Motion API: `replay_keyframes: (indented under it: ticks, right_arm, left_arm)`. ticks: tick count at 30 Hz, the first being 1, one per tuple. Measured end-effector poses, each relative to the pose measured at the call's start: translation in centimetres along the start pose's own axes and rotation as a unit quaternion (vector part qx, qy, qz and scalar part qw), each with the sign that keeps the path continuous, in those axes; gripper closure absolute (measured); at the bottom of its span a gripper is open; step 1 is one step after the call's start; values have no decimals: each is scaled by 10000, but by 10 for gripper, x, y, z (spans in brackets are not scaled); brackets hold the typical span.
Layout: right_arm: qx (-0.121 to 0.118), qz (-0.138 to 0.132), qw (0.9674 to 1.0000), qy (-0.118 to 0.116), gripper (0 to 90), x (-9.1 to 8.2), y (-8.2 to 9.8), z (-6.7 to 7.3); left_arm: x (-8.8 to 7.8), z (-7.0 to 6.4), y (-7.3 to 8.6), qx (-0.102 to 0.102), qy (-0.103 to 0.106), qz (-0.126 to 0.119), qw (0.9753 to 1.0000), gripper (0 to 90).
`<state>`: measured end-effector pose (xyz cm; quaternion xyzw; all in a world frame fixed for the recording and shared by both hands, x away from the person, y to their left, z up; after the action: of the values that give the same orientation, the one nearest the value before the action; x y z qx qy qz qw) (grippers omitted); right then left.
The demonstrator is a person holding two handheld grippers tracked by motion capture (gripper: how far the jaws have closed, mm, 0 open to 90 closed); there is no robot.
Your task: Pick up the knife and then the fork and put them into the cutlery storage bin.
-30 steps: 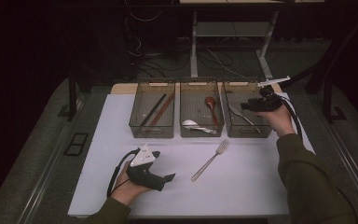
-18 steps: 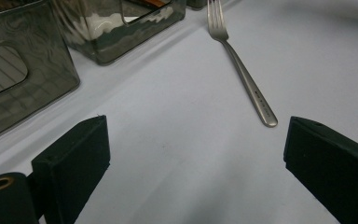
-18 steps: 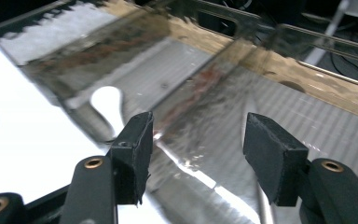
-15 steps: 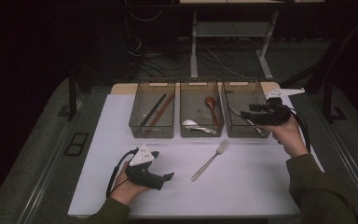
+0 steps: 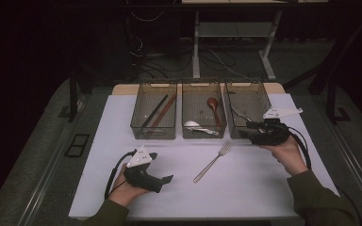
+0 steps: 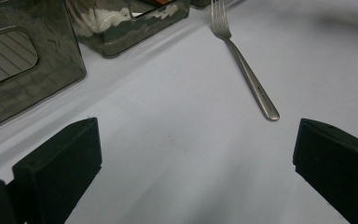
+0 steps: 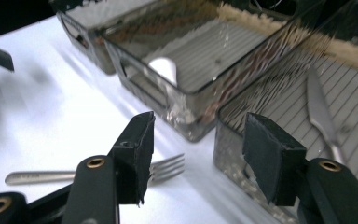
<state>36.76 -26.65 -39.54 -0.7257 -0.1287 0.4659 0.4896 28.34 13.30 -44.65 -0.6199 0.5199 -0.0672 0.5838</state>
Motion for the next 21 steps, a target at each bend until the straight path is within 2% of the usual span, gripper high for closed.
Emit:
replay_keyframes:
  ticks: [7, 21]
  right_arm:
    - [-7, 190, 9997, -182, 452, 15, 8, 11]
    - [-93, 542, 9974, -462, 455, 53, 20, 29]
  left_arm:
    - [0, -1, 1, 50, 88, -6, 9999, 0]
    - [1, -1, 1, 60, 77, 28, 9999, 0]
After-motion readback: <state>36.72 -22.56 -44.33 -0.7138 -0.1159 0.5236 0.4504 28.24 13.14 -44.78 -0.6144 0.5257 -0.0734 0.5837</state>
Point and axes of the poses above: each handheld gripper's, and its own axes: x roughly forward along the jaws, y roughly out of its underside, z roughly to its left, the point moved 2 cm from there along x, roughly forward along the jaws, and after that the axes turned 15 degrees about -x, right-handed, at the moved point
